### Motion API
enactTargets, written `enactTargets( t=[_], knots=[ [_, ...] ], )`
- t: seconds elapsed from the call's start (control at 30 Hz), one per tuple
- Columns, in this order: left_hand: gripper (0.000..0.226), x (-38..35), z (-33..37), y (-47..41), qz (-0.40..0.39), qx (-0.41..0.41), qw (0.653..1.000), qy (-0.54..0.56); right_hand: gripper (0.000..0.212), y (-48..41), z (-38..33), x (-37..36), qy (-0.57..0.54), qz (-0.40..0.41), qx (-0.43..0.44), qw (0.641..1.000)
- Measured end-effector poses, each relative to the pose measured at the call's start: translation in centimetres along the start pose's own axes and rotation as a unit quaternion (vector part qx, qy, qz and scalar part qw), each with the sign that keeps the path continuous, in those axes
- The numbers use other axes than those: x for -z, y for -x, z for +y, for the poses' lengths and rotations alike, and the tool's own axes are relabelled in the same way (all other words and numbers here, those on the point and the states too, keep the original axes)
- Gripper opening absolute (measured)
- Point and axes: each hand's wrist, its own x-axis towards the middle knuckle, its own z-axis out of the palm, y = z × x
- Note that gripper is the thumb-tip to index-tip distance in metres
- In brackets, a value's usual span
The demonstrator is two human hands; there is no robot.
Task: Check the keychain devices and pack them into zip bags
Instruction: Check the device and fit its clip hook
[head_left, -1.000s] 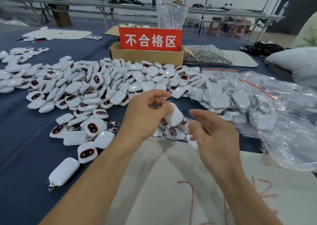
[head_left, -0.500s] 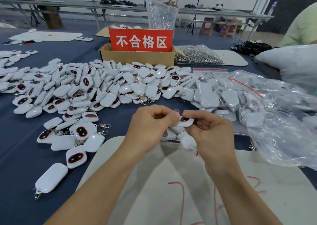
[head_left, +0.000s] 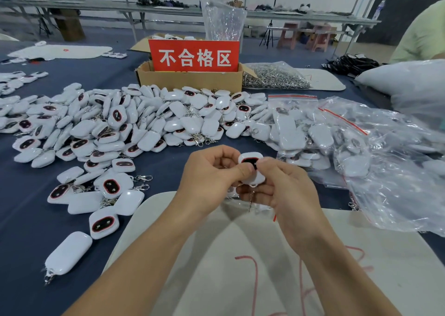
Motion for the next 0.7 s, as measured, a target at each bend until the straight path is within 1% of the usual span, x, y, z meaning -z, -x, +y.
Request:
enactTargets(
  t=[0.1,0.17,0.23,0.3,0.4,0.47,0.6,0.7],
  knots=[
    [0.01,0.26,0.05,0.03,-0.027,-0.001,1.0,0.012,0.033,-0.01,-0.06,0.23,0.016,-0.026,0.008,0.999],
    [0.014,0.38,0.0,0.01,-0.02,-0.004,1.0,0.019,0.034,0.14,-0.22,0.19,0.018,-0.046,0.004,0.999],
    [0.011,0.35,-0.01,-0.01,-0.011,-0.008,1.0,0.025,0.034,0.23,-0.21,0.12,0.009,-0.055,0.003,0.998],
    [0.005,0.26,0.04,0.03,-0.016,-0.009,0.999,0.027,0.032,0.26,-0.2,0.06,0.001,-0.048,0.007,0.999],
    [0.006,0.23,0.04,0.07,-0.027,-0.013,0.999,0.019,0.031,0.19,-0.2,-0.01,-0.001,-0.032,0.008,0.999],
    [0.006,0.25,0.06,0.12,-0.029,-0.013,0.999,0.014,0.032,0.25,-0.29,-0.06,-0.006,-0.041,0.005,0.999],
    [0.009,0.01,-0.06,0.12,-0.011,-0.006,1.0,-0.017,0.033,0.4,-0.42,0.08,-0.015,-0.06,-0.009,0.998],
    [0.019,-0.02,-0.13,0.06,0.014,-0.003,1.0,-0.028,0.023,0.47,-0.48,-0.02,-0.015,-0.077,-0.015,0.997]
  ],
)
